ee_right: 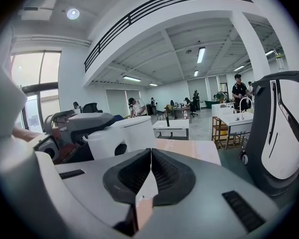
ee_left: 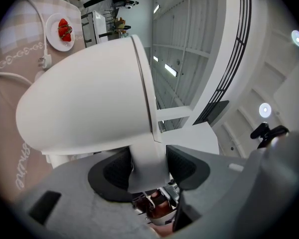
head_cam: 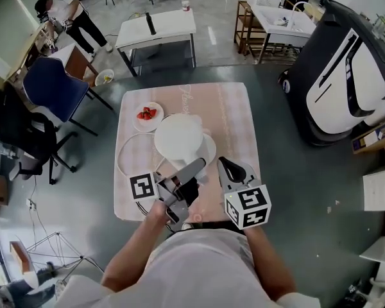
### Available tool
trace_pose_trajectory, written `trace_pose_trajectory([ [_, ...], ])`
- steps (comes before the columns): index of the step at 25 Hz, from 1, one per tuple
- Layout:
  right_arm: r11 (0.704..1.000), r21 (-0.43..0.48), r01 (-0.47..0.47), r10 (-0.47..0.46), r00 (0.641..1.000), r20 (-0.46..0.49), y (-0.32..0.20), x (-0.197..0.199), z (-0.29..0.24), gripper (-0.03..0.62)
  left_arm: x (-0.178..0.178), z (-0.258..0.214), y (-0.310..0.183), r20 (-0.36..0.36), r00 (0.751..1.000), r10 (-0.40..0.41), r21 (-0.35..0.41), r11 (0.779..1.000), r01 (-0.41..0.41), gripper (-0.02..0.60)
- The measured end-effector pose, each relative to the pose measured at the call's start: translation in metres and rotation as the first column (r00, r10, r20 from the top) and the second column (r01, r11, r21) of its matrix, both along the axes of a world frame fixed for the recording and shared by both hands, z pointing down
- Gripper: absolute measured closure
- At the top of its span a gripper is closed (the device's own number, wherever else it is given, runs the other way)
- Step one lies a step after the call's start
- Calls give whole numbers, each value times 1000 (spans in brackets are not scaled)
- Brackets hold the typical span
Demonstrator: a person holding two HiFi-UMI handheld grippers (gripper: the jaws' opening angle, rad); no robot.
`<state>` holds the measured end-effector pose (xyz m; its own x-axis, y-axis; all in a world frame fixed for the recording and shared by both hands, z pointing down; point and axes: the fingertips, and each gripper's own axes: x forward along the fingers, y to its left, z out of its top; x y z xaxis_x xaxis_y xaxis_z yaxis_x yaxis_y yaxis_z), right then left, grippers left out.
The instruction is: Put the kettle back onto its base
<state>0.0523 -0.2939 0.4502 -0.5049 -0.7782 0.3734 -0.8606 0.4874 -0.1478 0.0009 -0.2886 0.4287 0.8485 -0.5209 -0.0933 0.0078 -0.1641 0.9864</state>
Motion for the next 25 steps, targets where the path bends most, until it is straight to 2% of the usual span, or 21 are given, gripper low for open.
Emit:
trace_pose_trajectory([
  [16, 999, -30, 17, -17, 1000, -2, -34, 17, 14, 589, 19, 13, -37, 5, 1000, -5, -7, 1000, 5, 367],
  [25, 999, -44, 8, -8, 1000, -3, -39, 21, 19, 589, 28, 15, -42, 17, 1000, 25, -1, 1000, -25, 367],
])
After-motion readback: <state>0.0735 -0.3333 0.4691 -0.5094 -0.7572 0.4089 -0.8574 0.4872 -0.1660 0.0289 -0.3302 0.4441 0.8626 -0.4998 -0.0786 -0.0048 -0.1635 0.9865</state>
